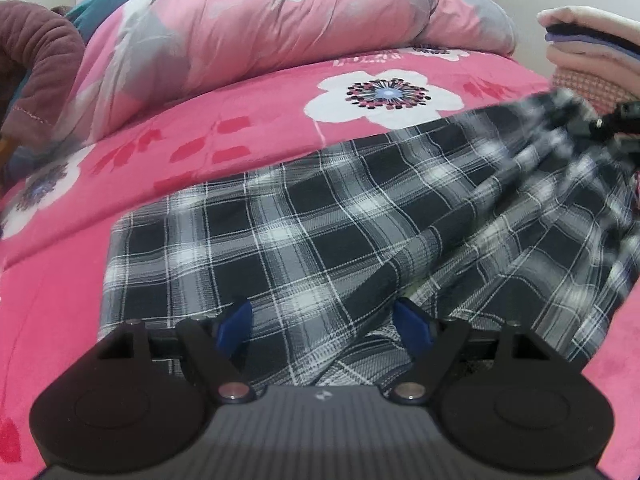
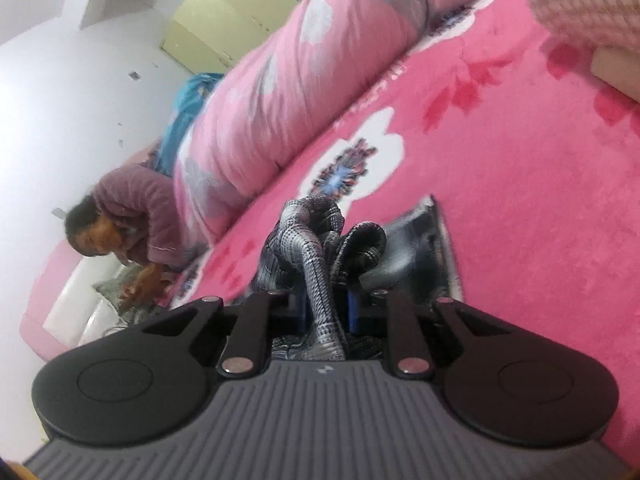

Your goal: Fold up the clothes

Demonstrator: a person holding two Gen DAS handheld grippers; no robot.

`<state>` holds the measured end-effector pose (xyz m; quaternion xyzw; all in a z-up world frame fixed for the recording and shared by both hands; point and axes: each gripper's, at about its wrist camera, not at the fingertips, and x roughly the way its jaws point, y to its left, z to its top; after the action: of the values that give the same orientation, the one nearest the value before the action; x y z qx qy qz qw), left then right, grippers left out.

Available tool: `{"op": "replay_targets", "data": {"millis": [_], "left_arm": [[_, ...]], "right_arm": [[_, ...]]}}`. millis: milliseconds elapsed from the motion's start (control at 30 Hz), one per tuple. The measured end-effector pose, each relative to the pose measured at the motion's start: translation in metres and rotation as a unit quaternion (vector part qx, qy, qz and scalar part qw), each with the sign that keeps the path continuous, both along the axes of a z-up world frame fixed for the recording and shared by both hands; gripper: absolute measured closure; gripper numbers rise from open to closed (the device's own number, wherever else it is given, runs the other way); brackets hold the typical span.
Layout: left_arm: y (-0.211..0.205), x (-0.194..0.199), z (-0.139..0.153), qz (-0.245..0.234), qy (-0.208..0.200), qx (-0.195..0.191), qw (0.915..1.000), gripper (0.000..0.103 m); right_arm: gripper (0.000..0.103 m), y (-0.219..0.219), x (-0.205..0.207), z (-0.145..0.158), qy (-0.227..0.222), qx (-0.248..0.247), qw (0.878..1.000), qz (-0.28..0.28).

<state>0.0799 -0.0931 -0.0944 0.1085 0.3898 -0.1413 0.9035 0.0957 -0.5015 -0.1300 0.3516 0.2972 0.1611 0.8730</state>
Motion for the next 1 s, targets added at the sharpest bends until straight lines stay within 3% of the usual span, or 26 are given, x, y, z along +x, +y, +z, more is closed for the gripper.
{"op": "replay_targets", "data": {"millis": [67, 167, 333, 467, 600, 667, 700, 733, 767, 800, 900, 1000], "left_arm": [[0.001, 0.0, 0.0, -0.002, 0.001, -0.007, 1.0, 0.023], [0.004, 0.001, 0.0, -0.005, 0.002, -0.012, 0.9999, 0.022], [0.015, -0.003, 0.009, 0.001, -0.005, -0.025, 0.9997, 0.022], [0.034, -0.013, 0.025, 0.021, -0.035, -0.041, 0.9983, 0.022], [0.065, -0.022, 0.036, 0.066, -0.054, -0.069, 0.9939, 0.022], [0.085, -0.027, 0.039, 0.089, -0.055, -0.088, 0.9906, 0.022], [0.096, -0.029, 0.039, 0.099, -0.053, -0.099, 0.9888, 0.022], [0.107, -0.032, 0.039, 0.109, -0.051, -0.107, 0.9869, 0.022], [0.118, -0.035, 0.038, 0.122, -0.049, -0.115, 0.9847, 0.022], [0.13, -0.038, 0.037, 0.134, -0.047, -0.122, 0.9823, 0.022], [0.165, -0.05, 0.034, 0.162, -0.051, -0.15, 0.974, 0.022], [0.192, -0.062, 0.026, 0.181, -0.05, -0.179, 0.9658, 0.022]], "right_arm": [[0.088, -0.004, 0.002, -0.014, 0.016, -0.006, 1.0, -0.008], [0.087, -0.013, 0.002, -0.028, 0.022, 0.023, 0.999, -0.014], [0.079, -0.012, -0.011, -0.002, 0.029, -0.007, 0.999, -0.045], [0.079, 0.001, -0.043, 0.044, -0.046, -0.053, 0.993, -0.096], [0.078, 0.047, -0.065, 0.064, -0.107, -0.107, 0.987, -0.054], [0.072, 0.063, -0.064, 0.05, -0.096, -0.131, 0.986, -0.031], [0.071, 0.066, -0.057, 0.032, -0.056, -0.143, 0.988, -0.023], [0.073, 0.068, -0.048, 0.012, -0.01, -0.155, 0.988, -0.016], [0.083, 0.065, -0.045, -0.004, 0.008, -0.157, 0.987, -0.021], [0.085, 0.062, -0.049, -0.008, -0.002, -0.149, 0.988, -0.031], [0.08, 0.064, -0.054, 0.015, 0.011, -0.138, 0.989, -0.057], [0.079, 0.086, -0.07, 0.044, -0.033, -0.156, 0.986, -0.05]]}}
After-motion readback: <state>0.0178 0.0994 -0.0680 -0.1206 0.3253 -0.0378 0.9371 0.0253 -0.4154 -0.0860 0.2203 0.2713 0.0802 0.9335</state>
